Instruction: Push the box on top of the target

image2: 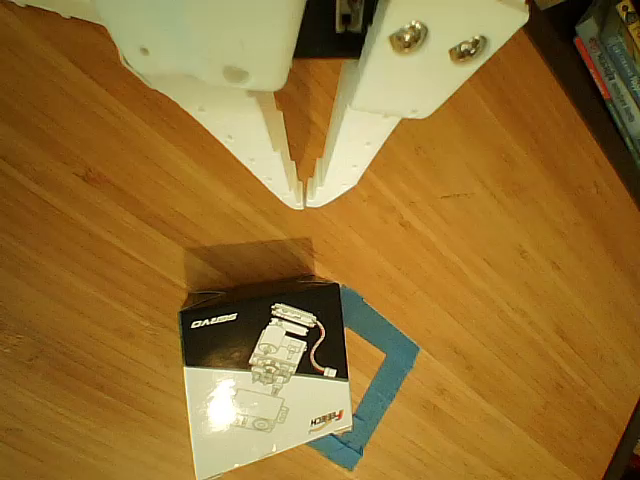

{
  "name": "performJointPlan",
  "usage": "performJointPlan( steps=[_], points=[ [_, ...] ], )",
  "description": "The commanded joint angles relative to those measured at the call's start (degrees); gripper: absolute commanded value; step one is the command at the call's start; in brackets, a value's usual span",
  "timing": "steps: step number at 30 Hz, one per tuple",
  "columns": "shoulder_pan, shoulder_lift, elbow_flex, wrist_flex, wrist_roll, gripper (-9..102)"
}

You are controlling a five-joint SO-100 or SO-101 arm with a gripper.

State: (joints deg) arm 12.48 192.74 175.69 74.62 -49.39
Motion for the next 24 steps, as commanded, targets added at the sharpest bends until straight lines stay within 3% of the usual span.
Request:
performJointPlan(
  steps=[1, 7, 24],
  points=[
    [-0.53, 0.88, -0.26, 0.26, -0.18, 0],
    [-0.44, 0.88, -0.26, 1.23, -5.8, 0],
    [-2.55, 0.79, -0.53, 0.97, -5.89, 0]
  ],
)
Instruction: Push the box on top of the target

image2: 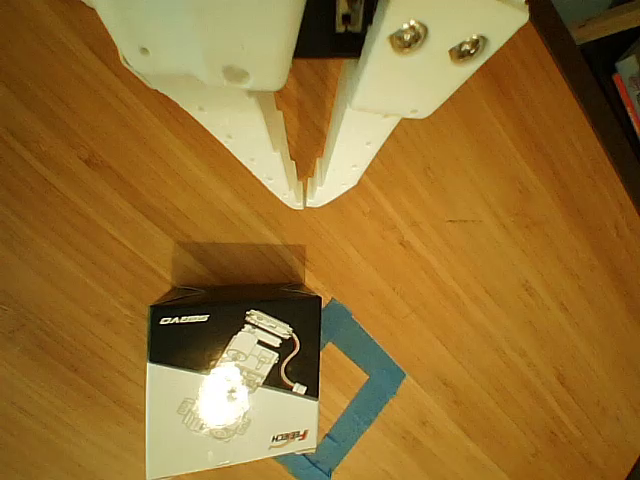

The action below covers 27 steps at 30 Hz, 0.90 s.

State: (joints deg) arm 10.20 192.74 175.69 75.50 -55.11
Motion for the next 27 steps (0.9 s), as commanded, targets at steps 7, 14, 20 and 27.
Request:
performJointPlan(
  steps=[7, 14, 20, 27],
  points=[
    [3.08, 0.79, -4.66, 0.35, 0.53, 0],
    [8.0, -7.03, -11.51, 0.09, 0.62, 0],
    [10.2, -30.94, -28.13, -2.72, 7.29, 0],
    [10.28, -45.7, -37.62, -7.47, 15.91, 0]
  ],
)
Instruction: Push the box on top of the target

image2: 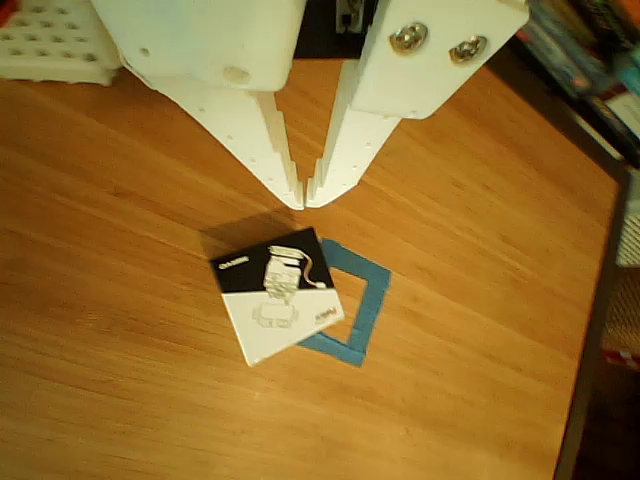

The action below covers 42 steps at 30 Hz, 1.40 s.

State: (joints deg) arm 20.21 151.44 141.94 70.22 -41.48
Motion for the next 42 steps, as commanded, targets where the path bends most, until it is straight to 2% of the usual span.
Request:
performJointPlan(
  steps=[1, 18, 23, 28, 36, 42],
  points=[
    [0.26, -5.54, -4.22, -2.9, 2.37, 0],
    [5.98, -15.29, -8.26, -10.9, 0.44, 0],
    [6.33, -14.24, -8.26, -12.04, 5.36, 0],
    [8.79, -8.26, -1.85, -16.26, 7.65, 0],
    [13.8, -14.24, -8.53, -9.4, 10.63, 0],
    [17.49, -17.93, -10.63, -9.49, 10.9, 0]
  ],
)
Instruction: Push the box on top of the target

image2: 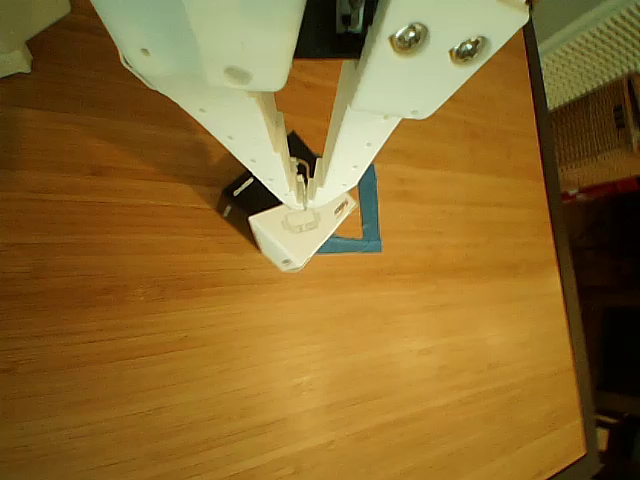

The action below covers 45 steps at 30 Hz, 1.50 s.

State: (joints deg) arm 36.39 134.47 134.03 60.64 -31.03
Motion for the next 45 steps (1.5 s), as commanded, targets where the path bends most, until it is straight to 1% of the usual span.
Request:
performJointPlan(
  steps=[1, 8, 14, 20, 27, 36, 45],
  points=[
    [2.02, -1.76, -3.96, 0.35, 0.26, 0],
    [5.27, -10.2, -9.93, 0.0, 0.97, 0],
    [5.45, -18.54, -11.87, -2.9, 2.46, 0],
    [3.16, -25.05, -11.16, -8.17, 5.27, 0],
    [2.29, -26.19, -8.88, -10.81, 6.42, 0],
    [4.75, -26.28, -9.05, -10.81, 8.88, 0],
    [5.89, -28.56, -10.02, -10.46, 8.96, 0]
  ],
)
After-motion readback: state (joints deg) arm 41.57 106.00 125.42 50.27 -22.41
